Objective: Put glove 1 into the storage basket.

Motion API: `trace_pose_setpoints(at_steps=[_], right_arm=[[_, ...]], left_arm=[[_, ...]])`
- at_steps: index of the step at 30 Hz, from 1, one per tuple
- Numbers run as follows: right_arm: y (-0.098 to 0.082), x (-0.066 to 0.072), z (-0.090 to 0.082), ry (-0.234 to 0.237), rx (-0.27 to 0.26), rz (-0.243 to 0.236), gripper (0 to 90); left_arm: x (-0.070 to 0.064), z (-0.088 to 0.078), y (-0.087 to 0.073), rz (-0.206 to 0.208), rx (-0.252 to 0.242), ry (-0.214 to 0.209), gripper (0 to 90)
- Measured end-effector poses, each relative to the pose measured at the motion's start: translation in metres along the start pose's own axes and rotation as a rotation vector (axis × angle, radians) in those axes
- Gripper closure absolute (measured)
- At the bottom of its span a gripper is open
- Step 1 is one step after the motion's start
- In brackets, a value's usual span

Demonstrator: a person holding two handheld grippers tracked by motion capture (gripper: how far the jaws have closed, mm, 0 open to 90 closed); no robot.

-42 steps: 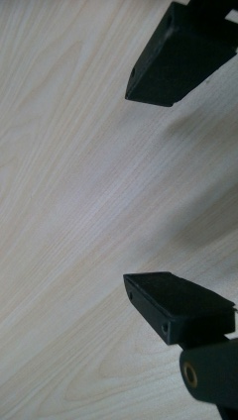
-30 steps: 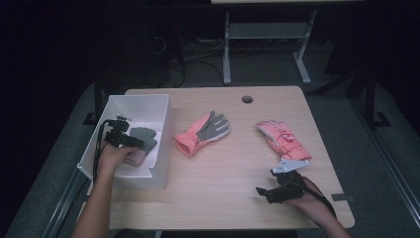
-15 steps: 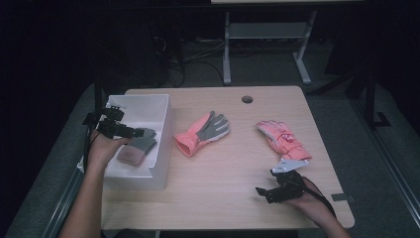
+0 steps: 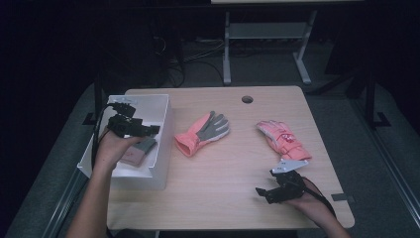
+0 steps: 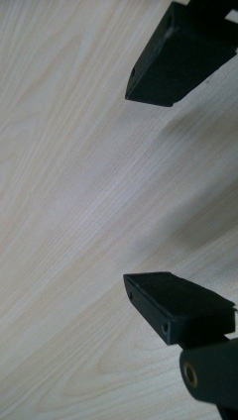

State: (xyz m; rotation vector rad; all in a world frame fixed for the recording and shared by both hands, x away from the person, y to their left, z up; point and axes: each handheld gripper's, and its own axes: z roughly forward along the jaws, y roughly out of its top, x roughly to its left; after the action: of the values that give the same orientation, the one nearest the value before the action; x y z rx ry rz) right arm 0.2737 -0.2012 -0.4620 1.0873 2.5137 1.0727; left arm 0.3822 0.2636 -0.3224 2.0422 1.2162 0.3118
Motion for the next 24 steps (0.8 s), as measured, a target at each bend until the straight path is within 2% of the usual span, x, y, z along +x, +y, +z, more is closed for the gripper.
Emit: trace_pose_setpoints(at_steps=[5, 11, 17, 24], right_arm=[[0.001, 0.001, 0.0, 0.0, -0.001, 0.007, 13.4], [0.002, 0.002, 0.001, 0.005, 0.002, 0.0, 13.4], [0.006, 0.001, 0.003, 0.012, -0.008, -0.012, 13.4], [0.009, 0.003, 0.007, 0.026, 0.003, -0.034, 13.4]], left_arm=[[-0.029, 0.0, 0.007, 0.054, -0.024, -0.045, 18.1], [-0.059, 0.008, 0.01, 0.084, -0.045, -0.086, 19.4], [-0.085, 0.024, 0.009, 0.103, -0.039, -0.137, 23.8], [-0.11, 0.045, 0.007, 0.135, -0.038, -0.185, 36.2]])
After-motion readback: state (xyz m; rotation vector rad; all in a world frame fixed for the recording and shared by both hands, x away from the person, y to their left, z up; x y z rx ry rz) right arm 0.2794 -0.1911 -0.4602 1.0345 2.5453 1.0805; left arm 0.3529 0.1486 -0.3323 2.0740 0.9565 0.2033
